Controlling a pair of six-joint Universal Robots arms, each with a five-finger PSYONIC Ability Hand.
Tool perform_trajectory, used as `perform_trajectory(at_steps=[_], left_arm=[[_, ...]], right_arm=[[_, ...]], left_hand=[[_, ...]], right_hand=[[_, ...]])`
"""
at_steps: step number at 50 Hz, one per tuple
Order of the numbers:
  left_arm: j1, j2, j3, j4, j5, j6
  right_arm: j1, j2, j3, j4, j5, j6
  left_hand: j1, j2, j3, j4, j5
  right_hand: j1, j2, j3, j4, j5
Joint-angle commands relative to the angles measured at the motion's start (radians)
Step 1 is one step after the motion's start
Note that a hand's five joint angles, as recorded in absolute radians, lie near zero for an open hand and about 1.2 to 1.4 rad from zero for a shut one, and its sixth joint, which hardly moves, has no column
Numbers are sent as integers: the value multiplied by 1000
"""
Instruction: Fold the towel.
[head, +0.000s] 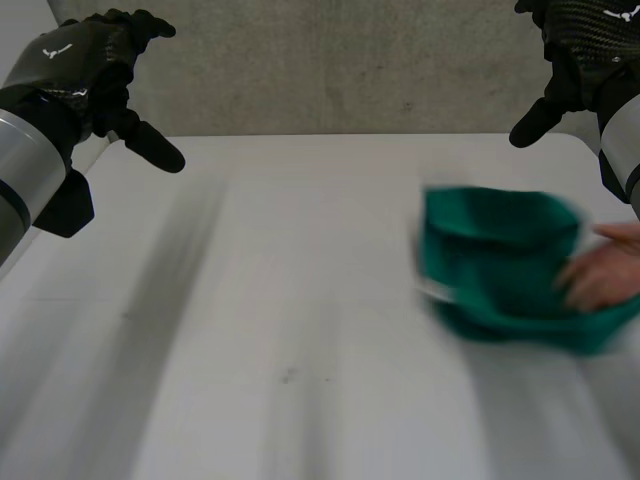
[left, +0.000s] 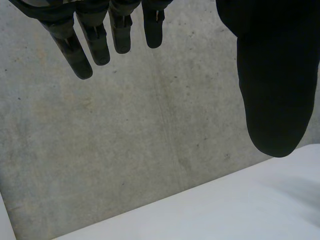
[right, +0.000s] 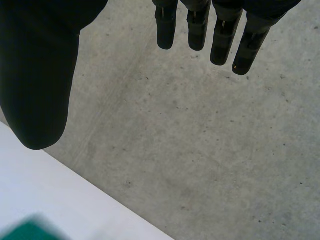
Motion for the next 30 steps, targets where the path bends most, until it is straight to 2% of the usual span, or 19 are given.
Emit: perform_trajectory(at_steps=[1, 17, 22, 23, 25, 26, 30], left_arm=[[0, -32, -8, 26, 0, 2], [-2, -97, -8, 26, 0, 4], [-14, -121, -8, 23, 3, 4], [-19, -129, -8, 22, 1, 4], [-49, -152, -12, 11, -2, 2], [-66, -161, -14, 9, -2, 1], [-172, -200, -55, 0, -14, -2]], right_arm=[[0, 24, 4, -8, 0, -1], [0, 66, -3, -8, -3, -10], [0, 81, -9, -1, -25, -56], [0, 101, -12, 13, -50, -109], [0, 110, -12, 21, -60, -133], [0, 128, -11, 45, -72, -201], [0, 145, -14, 96, -69, -273]], left_hand=[[-14, -30, -40, -29, -44], [-14, -30, -40, -29, -44], [-14, -30, -40, -29, -44], [-14, -30, -40, -29, -44], [-14, -30, -40, -29, -44], [-14, -30, -40, -29, -44], [-14, -30, -40, -29, -44]], right_hand=[[-18, -51, -37, -63, -52], [-18, -51, -37, -63, -52], [-18, -51, -37, -63, -52], [-18, -51, -37, -63, -52], [-18, -51, -37, -63, -52], [-18, -51, -37, -63, -52], [-18, -51, -37, -63, -52]])
